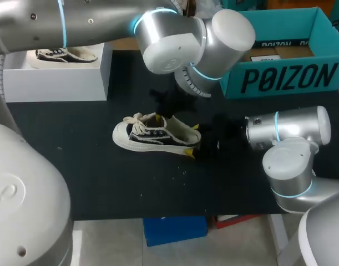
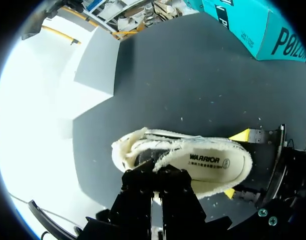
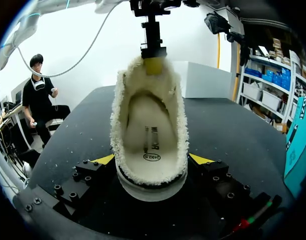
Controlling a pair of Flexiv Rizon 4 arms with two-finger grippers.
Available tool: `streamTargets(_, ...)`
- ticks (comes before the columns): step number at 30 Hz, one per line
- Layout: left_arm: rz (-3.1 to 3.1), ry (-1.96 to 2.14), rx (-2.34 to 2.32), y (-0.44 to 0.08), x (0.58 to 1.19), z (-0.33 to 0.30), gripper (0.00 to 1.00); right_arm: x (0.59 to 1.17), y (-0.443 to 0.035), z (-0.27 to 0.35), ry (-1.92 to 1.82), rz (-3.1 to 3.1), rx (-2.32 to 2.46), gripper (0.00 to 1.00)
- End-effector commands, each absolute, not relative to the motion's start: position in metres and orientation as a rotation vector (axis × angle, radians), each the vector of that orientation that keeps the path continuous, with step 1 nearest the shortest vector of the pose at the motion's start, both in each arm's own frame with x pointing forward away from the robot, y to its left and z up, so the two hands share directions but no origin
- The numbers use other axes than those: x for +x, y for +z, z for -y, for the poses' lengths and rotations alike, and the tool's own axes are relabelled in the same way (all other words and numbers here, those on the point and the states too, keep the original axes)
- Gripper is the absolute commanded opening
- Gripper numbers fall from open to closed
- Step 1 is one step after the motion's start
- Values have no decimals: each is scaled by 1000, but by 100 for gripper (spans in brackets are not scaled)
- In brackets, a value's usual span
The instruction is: Take the shoe out of the shoebox, open the shoe tongue, remove and reinsert the insole, then place the shoe into the shoebox
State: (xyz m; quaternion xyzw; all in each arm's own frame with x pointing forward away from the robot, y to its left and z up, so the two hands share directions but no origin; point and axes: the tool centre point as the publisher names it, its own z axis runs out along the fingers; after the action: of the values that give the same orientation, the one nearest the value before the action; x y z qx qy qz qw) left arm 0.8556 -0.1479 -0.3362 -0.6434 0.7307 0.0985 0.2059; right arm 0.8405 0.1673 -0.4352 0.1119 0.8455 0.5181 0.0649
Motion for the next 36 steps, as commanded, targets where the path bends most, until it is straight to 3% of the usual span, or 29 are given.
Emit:
streamTargets(1,-2069,177,-1835,-326,851,137,0,842,-437,-170,1561,-2552,340,0)
streamTargets(32,-1856,95,-2026,-320,835,52,0,842,-437,-170,1561,-2552,340,0)
streamTargets(33,-1853,109,-2027,-322,835,51,13,842,-437,-170,1561,-2552,340,0)
streamTargets(34,-1850,118,-2027,-324,834,50,53,842,-437,-170,1561,-2552,340,0)
streamTargets(35,-1852,124,-2023,-325,834,49,100,842,-437,-170,1561,-2552,340,0)
streamTargets(36,-1847,135,-2021,-327,833,48,100,842,-437,-170,1561,-2552,340,0)
